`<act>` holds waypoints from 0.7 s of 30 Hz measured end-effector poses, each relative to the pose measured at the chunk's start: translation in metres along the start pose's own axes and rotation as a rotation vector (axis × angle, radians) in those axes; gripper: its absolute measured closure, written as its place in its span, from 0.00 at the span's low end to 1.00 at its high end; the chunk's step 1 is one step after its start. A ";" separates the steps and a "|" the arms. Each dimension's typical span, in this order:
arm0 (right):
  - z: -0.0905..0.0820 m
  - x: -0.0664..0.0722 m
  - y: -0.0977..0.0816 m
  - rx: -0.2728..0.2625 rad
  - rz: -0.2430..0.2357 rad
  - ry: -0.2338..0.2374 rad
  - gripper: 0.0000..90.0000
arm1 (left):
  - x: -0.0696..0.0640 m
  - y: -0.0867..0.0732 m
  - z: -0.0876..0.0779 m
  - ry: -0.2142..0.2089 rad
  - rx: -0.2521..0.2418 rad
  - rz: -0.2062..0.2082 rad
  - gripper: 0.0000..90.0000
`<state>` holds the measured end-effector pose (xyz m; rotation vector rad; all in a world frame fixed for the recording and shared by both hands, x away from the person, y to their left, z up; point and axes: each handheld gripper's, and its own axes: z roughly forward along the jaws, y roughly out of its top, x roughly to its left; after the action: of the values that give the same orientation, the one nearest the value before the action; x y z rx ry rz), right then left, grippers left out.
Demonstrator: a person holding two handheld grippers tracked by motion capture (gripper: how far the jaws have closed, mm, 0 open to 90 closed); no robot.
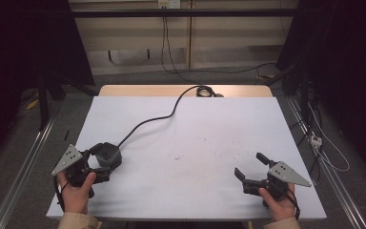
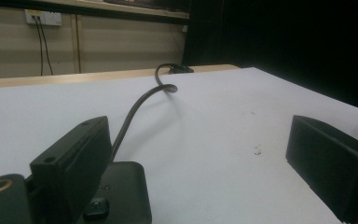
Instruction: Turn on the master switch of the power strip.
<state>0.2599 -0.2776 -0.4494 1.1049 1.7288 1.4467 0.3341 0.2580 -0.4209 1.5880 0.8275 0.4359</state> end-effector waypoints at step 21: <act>0.000 -0.001 0.000 0.000 -0.005 -0.006 0.03 | 0.011 0.005 -0.002 0.032 0.022 0.005 0.35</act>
<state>0.2597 -0.2783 -0.4496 1.1033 1.7261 1.4394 0.3420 0.2673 -0.4178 1.6072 0.8553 0.4589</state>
